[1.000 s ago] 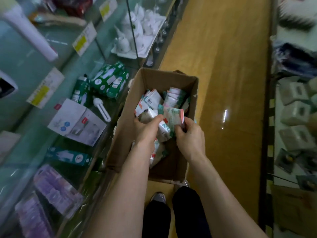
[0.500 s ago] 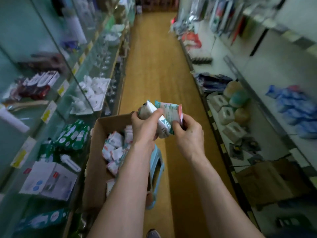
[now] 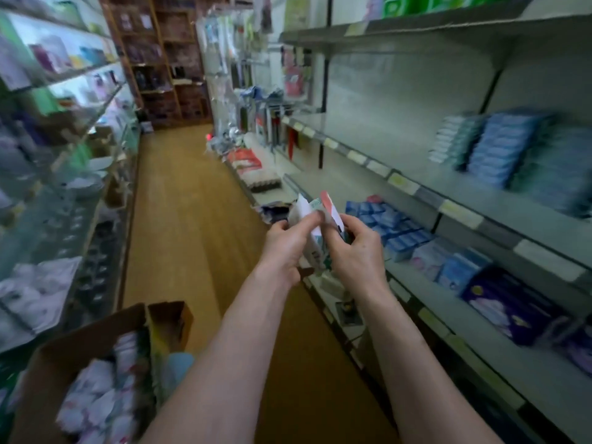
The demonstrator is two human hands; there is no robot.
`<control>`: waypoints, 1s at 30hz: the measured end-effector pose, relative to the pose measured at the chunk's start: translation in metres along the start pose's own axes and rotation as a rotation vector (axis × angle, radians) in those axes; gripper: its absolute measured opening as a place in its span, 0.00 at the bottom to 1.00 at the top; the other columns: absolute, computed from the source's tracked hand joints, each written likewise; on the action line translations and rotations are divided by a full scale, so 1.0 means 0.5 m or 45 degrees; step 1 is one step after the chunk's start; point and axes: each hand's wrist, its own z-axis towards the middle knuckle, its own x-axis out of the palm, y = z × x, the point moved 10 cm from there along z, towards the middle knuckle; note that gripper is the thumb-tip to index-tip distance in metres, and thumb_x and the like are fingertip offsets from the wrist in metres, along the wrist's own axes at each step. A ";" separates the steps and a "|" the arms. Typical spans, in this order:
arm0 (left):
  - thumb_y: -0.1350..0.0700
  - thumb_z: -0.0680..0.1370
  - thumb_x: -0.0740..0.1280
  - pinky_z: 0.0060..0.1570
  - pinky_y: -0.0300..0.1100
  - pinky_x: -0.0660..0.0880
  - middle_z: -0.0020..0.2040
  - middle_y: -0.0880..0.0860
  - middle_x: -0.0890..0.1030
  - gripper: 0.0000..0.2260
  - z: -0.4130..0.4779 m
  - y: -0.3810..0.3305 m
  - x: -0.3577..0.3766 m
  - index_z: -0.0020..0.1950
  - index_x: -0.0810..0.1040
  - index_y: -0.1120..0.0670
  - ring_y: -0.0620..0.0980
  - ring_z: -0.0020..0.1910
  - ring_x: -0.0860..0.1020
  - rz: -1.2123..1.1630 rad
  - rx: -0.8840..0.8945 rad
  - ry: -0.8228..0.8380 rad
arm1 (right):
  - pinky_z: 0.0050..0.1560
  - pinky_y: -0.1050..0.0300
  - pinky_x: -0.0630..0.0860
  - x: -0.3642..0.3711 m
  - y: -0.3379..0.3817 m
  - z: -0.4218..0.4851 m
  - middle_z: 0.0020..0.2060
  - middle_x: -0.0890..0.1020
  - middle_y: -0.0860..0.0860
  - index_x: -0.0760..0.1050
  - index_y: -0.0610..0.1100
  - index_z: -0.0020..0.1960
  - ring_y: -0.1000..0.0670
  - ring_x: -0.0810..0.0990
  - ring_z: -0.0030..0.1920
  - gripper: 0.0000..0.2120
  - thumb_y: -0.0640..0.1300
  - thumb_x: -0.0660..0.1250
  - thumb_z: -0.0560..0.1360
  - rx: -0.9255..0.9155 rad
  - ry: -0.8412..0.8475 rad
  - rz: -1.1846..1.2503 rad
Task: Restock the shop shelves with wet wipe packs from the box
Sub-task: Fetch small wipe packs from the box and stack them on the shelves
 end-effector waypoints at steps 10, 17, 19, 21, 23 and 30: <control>0.44 0.78 0.65 0.37 0.42 0.78 0.40 0.56 0.82 0.17 -0.099 0.021 0.397 0.50 0.80 0.59 0.51 0.36 0.81 -0.103 -0.048 0.622 | 0.34 0.55 0.68 -0.318 -0.009 0.060 0.39 0.78 0.47 0.78 0.45 0.41 0.48 0.76 0.41 0.19 0.60 0.60 0.70 -0.029 -0.012 -0.452; 0.58 0.78 0.61 0.30 0.56 0.79 0.37 0.61 0.82 0.08 -0.119 0.072 0.563 0.52 0.76 0.60 0.57 0.31 0.82 -0.192 -0.336 0.764 | 0.53 0.55 0.74 -0.499 -0.032 0.081 0.54 0.82 0.40 0.81 0.37 0.54 0.43 0.79 0.55 0.13 0.42 0.60 0.79 0.128 -0.076 -0.271; 0.59 0.78 0.61 0.31 0.63 0.78 0.50 0.65 0.82 0.16 -0.106 0.082 0.600 0.65 0.73 0.62 0.63 0.41 0.81 -0.272 -0.413 0.802 | 0.61 0.55 0.73 -0.584 -0.057 0.088 0.59 0.80 0.46 0.79 0.40 0.59 0.48 0.77 0.58 0.14 0.41 0.59 0.79 0.202 -0.250 -0.242; 0.59 0.78 0.63 0.32 0.65 0.77 0.59 0.66 0.79 0.20 -0.100 0.086 0.638 0.70 0.70 0.61 0.66 0.48 0.79 -0.300 -0.459 0.860 | 0.62 0.54 0.72 -0.657 -0.086 0.091 0.58 0.79 0.49 0.76 0.43 0.63 0.50 0.76 0.58 0.15 0.43 0.59 0.80 0.301 -0.395 -0.262; 0.58 0.78 0.62 0.32 0.67 0.77 0.60 0.66 0.77 0.20 -0.097 0.091 0.676 0.69 0.70 0.61 0.66 0.50 0.78 -0.302 -0.493 0.926 | 0.56 0.52 0.75 -0.696 -0.129 0.095 0.51 0.79 0.49 0.76 0.42 0.61 0.49 0.77 0.50 0.14 0.46 0.61 0.80 0.477 -0.423 -0.152; 0.58 0.78 0.62 0.34 0.64 0.79 0.43 0.66 0.82 0.10 -0.062 0.119 0.788 0.48 0.75 0.65 0.65 0.43 0.79 -0.131 -0.599 1.087 | 0.31 0.60 0.74 -0.745 -0.219 0.115 0.36 0.79 0.45 0.76 0.40 0.41 0.51 0.77 0.33 0.06 0.40 0.70 0.75 0.707 -0.545 0.361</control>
